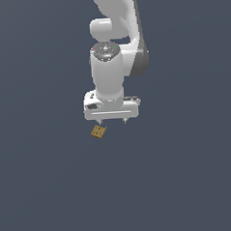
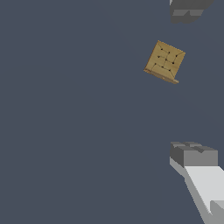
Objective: Pick up the object and move it to a goal position.
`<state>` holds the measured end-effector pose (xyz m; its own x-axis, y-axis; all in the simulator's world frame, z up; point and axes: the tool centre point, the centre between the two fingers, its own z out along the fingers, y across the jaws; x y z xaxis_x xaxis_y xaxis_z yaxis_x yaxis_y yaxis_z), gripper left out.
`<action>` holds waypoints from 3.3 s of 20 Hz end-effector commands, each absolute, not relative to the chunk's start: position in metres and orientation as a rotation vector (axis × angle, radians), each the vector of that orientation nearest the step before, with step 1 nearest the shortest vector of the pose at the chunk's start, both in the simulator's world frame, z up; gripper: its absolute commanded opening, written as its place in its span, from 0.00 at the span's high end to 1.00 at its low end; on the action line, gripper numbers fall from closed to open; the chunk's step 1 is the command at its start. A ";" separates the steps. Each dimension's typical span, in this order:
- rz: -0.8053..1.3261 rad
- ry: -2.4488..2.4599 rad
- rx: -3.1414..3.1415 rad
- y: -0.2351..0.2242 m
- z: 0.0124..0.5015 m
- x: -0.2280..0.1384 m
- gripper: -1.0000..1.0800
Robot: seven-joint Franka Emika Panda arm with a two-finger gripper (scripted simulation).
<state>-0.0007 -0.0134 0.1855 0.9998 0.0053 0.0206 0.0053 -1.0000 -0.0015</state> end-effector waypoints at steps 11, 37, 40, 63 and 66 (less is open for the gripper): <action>-0.034 -0.043 -3.140 -0.020 0.200 -0.003 0.04; -0.002 0.595 -3.082 -0.091 0.070 -0.060 0.04; 0.000 0.633 -3.076 -0.095 0.063 -0.065 0.04; 0.000 0.645 -3.075 -0.096 0.011 -0.067 0.04; 0.000 0.645 -3.075 -0.096 0.011 -0.067 1.00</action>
<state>-0.0672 -0.0960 0.0116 0.9157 -0.4018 -0.0007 -0.4018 -0.9157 -0.0003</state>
